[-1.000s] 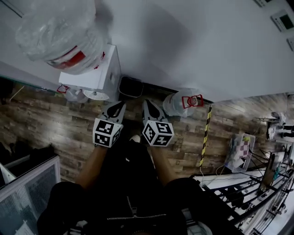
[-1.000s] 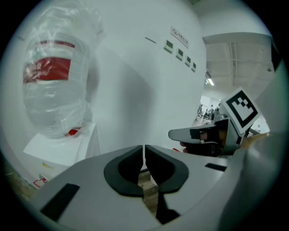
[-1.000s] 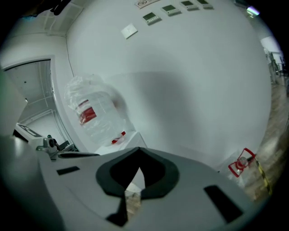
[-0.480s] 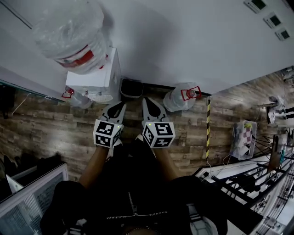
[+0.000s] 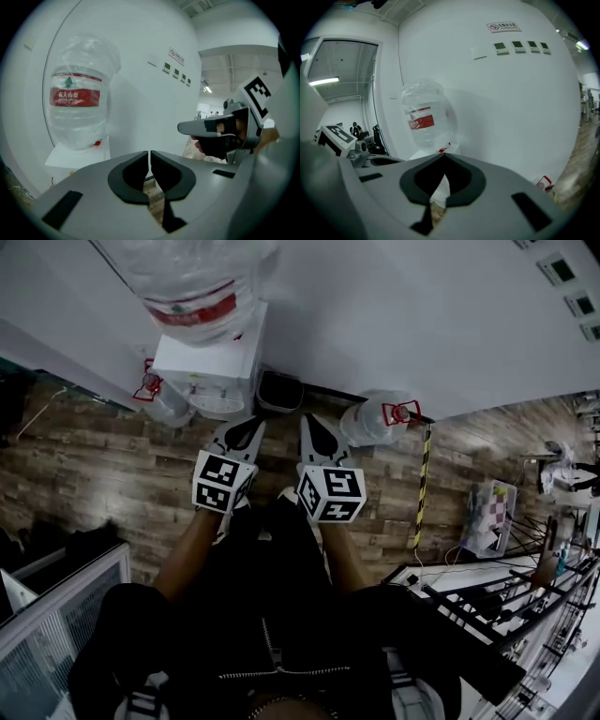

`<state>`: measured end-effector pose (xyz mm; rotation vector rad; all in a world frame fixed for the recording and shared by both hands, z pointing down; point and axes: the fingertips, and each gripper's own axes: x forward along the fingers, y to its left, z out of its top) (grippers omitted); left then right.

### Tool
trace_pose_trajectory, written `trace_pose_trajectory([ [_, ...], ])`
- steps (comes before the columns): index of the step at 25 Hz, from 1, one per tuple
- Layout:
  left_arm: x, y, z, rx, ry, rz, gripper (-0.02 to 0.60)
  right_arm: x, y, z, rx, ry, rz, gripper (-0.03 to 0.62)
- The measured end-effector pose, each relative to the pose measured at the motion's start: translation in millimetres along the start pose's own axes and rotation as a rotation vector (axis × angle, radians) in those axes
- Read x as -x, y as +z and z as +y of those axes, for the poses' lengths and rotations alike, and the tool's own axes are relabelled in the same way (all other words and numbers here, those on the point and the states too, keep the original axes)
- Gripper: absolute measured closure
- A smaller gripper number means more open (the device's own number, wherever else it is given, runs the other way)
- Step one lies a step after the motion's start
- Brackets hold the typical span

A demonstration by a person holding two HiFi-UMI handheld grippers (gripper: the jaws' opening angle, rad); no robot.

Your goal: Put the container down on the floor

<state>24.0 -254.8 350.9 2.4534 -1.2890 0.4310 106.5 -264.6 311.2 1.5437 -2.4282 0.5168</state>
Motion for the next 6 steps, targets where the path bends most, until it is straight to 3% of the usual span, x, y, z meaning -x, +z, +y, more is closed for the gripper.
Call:
trace_pose_trajectory([
  [6,11,-3,19,-0.006,-0.017,-0.011,0.555,-12,-8,23,0.006,-0.011,0.017,0.585],
])
